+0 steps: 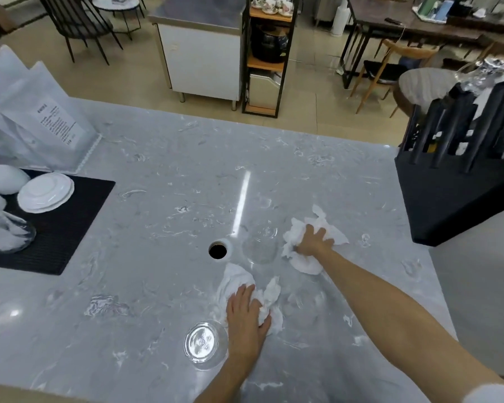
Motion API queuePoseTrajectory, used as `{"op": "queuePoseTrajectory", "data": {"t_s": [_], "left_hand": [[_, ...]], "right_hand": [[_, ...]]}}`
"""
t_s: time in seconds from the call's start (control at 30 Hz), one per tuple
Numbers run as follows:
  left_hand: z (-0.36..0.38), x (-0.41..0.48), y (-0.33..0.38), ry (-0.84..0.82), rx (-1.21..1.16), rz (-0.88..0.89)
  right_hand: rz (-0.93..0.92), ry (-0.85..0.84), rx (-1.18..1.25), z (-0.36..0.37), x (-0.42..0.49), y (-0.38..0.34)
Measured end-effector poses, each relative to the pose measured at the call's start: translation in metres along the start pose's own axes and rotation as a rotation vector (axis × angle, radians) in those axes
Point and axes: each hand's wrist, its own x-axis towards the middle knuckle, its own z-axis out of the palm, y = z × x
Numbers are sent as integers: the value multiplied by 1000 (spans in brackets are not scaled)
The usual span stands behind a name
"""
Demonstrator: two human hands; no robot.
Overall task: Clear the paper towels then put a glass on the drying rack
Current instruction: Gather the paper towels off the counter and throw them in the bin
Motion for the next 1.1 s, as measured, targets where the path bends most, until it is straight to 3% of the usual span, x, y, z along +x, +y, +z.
{"op": "queuePoseTrajectory", "data": {"t_s": [0.17, 0.37, 0.57, 0.7, 0.8, 1.0, 1.1], "left_hand": [[3, 1, 0, 42, 9, -24], [-9, 0, 8, -9, 20, -53], [-27, 8, 22, -89, 40, -54], [-40, 17, 39, -54, -253, -172], [-55, 20, 62, 78, -535, -301], [-97, 30, 95, 312, -905, -544], [-125, 36, 118, 282, -1135, -535]], "right_hand": [[-11, 170, 137, 8, 6, -2], [-116, 92, 223, -7, -8, 7], [-255, 213, 838, -41, -64, 29], [-358, 203, 1198, -56, -116, 61], [-331, 218, 1378, -48, -149, 90], [-210, 274, 1607, -8, -190, 123], [-187, 324, 1652, 12, -204, 109]]}}
